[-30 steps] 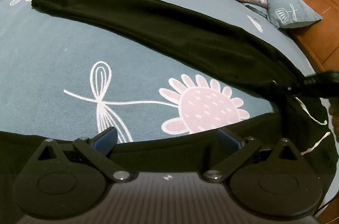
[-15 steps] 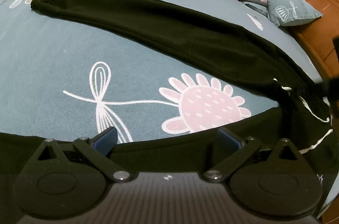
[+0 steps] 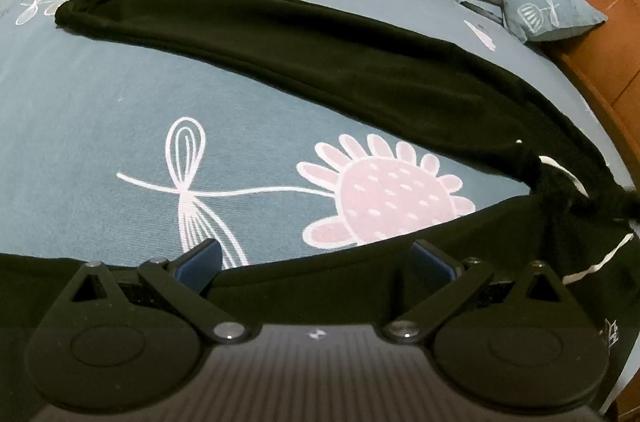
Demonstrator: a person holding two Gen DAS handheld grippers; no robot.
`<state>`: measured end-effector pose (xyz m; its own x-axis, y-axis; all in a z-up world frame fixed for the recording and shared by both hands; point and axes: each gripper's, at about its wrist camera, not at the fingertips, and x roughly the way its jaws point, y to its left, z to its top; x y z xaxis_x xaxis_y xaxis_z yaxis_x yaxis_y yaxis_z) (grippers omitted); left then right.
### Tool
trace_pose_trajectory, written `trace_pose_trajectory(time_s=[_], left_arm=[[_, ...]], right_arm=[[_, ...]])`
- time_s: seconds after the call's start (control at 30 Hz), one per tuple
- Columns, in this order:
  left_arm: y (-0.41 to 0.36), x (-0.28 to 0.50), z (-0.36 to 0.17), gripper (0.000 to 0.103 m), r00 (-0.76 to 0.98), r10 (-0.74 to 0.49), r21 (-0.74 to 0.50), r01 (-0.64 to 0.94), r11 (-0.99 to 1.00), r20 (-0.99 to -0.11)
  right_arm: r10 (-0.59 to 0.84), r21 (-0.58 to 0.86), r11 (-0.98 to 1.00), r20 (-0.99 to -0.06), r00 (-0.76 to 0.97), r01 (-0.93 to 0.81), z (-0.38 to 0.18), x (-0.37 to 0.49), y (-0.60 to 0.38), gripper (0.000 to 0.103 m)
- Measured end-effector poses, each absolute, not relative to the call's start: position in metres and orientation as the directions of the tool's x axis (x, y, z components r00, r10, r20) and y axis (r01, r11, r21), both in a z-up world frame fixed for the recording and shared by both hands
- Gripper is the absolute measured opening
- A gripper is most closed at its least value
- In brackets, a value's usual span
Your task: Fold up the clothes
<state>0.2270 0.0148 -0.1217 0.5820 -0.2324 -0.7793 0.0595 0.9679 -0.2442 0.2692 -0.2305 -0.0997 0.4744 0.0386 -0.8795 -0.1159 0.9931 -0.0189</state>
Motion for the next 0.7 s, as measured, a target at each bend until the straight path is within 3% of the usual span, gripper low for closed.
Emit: trace_pose_trajectory(time_s=[0.2, 0.33, 0.47, 0.7], left_arm=[[0.016, 0.228, -0.122, 0.1, 0.581, -0.239, -0.252, 0.06, 0.966, -0.778], [0.014, 0.227, -0.122, 0.1, 0.582, -0.231, -0.24, 0.064, 0.969, -0.78], [0.014, 0.227, -0.122, 0.1, 0.582, -0.231, -0.239, 0.064, 0.969, -0.78], [0.015, 0.227, -0.123, 0.1, 0.58, -0.24, -0.25, 0.065, 0.966, -0.779]], right_arm=[[0.028, -0.052, 0.984, -0.902, 0.431, -0.172, -0.101, 0.254, -0.227, 0.025], [0.039, -0.027, 0.992, -0.862, 0.506, -0.123, -0.078, 0.26, -0.231, 0.025], [0.038, -0.003, 0.996, -0.882, 0.47, -0.086, -0.103, 0.279, -0.228, 0.026], [0.003, -0.091, 0.976, -0.904, 0.428, -0.198, -0.081, 0.271, -0.22, 0.026]])
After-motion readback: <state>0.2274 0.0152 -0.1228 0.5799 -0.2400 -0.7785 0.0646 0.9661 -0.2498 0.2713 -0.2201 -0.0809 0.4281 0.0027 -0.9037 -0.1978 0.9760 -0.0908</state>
